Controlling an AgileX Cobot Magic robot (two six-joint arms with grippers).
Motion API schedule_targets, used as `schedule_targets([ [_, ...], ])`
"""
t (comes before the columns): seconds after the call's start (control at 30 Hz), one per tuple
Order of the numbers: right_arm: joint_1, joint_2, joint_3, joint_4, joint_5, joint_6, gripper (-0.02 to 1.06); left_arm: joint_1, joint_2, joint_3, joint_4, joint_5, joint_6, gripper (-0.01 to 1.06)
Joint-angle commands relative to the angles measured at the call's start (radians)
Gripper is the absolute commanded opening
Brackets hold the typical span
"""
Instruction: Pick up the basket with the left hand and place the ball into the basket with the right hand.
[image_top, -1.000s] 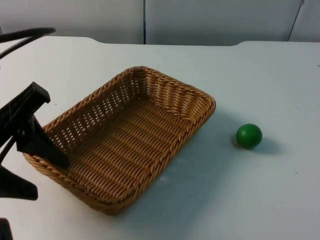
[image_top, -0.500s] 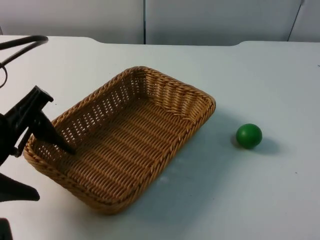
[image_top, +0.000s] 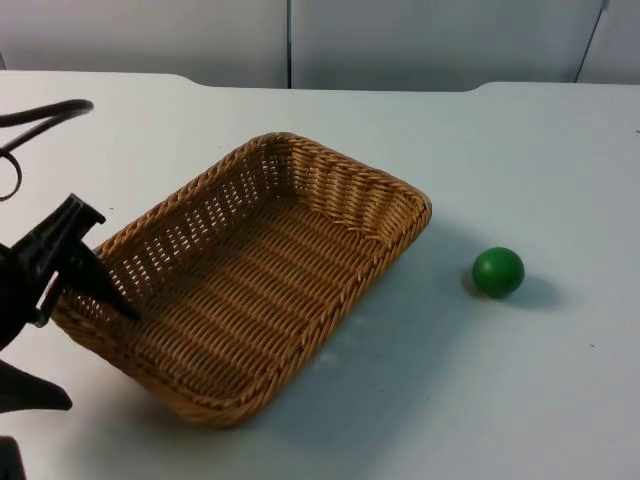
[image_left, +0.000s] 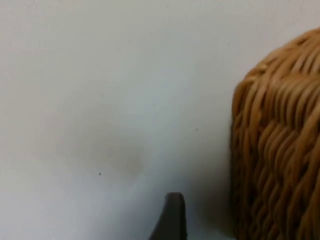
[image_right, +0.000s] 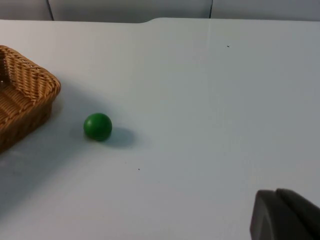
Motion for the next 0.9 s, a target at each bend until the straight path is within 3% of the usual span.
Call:
schedule_targets([
  [0.0,0.003,-0.004,0.007,0.000,-0.004,0.000,0.00,-0.005,0.010,-0.010,-0.016,-0.011,0.007,0.73],
  [0.07,0.003,-0.004,0.007,0.000,-0.004,0.000,0.00,-0.005,0.016,-0.010,-0.034,-0.034,0.009,0.72],
  [0.13,0.003,-0.004,0.007,0.000,-0.004,0.000,0.00,-0.005,0.016,-0.010,-0.037,-0.059,0.012,0.63],
  [0.17,0.003,-0.004,0.007,0.000,-0.004,0.000,0.00,-0.005,0.016,-0.010,-0.037,-0.059,0.012,0.63],
  [0.3,0.003,-0.004,0.007,0.000,-0.004,0.000,0.00,-0.005,0.016,-0.010,-0.045,-0.104,0.012,0.14],
  [0.33,0.003,-0.004,0.007,0.000,-0.004,0.000,0.00,-0.005,0.016,-0.010,-0.045,-0.104,0.012,0.14],
  [0.37,0.003,-0.004,0.007,0.000,-0.004,0.000,0.00,-0.005,0.016,-0.010,-0.055,-0.121,0.012,0.02],
  [0.57,0.003,-0.004,0.007,0.000,-0.004,0.000,0.00,-0.005,0.016,-0.010,-0.153,-0.177,0.015,0.00],
  [0.73,0.003,-0.004,0.007,0.000,-0.004,0.000,0.00,-0.005,0.016,-0.010,-0.254,-0.178,0.024,0.00],
  [0.87,0.003,-0.004,0.007,0.000,-0.004,0.000,0.00,-0.005,0.016,-0.043,-0.252,-0.154,0.072,0.00],
])
